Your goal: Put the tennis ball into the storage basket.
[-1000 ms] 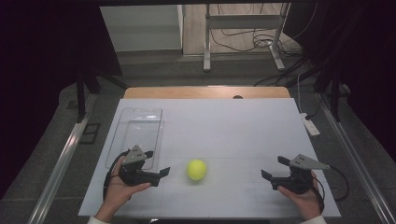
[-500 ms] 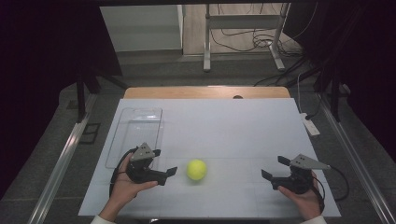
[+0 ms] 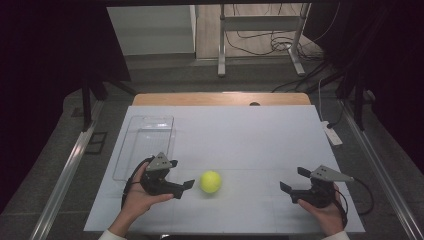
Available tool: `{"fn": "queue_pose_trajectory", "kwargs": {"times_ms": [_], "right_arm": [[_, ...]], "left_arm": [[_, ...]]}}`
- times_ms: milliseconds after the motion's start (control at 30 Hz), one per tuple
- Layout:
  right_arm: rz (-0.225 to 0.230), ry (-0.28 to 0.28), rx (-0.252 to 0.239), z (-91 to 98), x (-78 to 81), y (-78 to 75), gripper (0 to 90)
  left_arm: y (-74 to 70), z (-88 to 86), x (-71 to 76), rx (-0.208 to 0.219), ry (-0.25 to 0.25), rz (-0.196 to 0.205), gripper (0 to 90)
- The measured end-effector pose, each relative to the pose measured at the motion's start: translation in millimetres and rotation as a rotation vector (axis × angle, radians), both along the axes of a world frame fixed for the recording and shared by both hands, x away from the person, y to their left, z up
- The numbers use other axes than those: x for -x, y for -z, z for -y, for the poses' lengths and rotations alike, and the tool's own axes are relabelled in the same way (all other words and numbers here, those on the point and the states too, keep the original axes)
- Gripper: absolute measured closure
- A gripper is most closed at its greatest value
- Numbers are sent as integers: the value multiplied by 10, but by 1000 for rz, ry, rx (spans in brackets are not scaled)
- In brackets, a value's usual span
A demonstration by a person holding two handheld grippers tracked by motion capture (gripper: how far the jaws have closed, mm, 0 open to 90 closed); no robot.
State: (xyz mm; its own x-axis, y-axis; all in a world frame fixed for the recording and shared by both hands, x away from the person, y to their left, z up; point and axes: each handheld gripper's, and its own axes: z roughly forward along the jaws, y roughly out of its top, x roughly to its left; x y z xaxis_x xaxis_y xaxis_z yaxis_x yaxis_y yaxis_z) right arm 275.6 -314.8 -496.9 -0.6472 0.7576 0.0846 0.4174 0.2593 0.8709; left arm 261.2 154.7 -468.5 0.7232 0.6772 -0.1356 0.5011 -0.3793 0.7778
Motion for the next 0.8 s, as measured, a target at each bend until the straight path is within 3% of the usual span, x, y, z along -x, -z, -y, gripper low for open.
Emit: {"fn": "queue_pose_trajectory", "kwargs": {"times_ms": [800], "right_arm": [[-8,-4,11,-7,-8,20,101]], "left_arm": [[-15,193,-142,-40,45,-20,96]]}}
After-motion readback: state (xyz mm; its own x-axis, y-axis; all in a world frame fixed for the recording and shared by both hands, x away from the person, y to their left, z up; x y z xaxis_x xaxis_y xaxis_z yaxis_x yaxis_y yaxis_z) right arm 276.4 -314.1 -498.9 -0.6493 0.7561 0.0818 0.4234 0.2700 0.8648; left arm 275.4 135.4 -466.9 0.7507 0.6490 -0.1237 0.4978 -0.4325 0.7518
